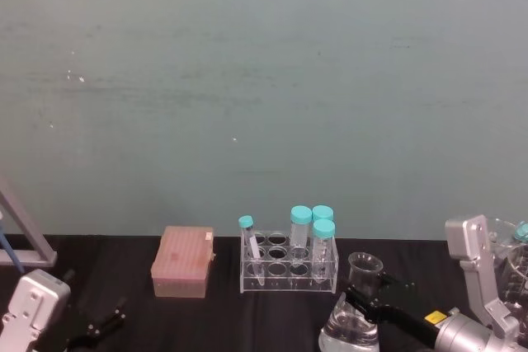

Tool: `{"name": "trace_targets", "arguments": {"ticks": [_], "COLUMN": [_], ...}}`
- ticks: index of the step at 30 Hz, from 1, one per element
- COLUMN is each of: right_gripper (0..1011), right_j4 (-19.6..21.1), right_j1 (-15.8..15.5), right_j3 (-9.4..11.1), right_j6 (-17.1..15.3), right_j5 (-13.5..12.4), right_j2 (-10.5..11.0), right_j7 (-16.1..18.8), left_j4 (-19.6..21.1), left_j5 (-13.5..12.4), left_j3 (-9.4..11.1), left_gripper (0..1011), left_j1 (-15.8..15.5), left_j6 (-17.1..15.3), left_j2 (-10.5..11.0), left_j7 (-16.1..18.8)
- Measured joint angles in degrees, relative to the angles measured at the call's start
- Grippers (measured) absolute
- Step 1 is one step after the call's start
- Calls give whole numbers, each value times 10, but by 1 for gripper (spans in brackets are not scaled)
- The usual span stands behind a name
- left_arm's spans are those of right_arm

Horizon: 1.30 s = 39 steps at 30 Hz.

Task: Pick up the beaker with the right gripper, shake it three times, and then put it down.

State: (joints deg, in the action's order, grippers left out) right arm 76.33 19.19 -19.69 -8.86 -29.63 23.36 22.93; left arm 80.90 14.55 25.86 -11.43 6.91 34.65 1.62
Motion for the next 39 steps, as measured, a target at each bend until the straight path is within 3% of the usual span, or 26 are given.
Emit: {"name": "trace_targets", "arguments": {"ticks": [39], "right_gripper": [453], "right_j4": [6], "right_j1": [-4], "right_j3": [2], "right_j6": [-5], "right_j5": [-1], "right_j2": [3], "right_j7": [-4], "left_j4": [0], "left_j5": [0], "left_j3": [0], "left_gripper": [1000], "left_j1": [0], "left_j6": [0], "left_j2": [0], "left_j7": [0]}}
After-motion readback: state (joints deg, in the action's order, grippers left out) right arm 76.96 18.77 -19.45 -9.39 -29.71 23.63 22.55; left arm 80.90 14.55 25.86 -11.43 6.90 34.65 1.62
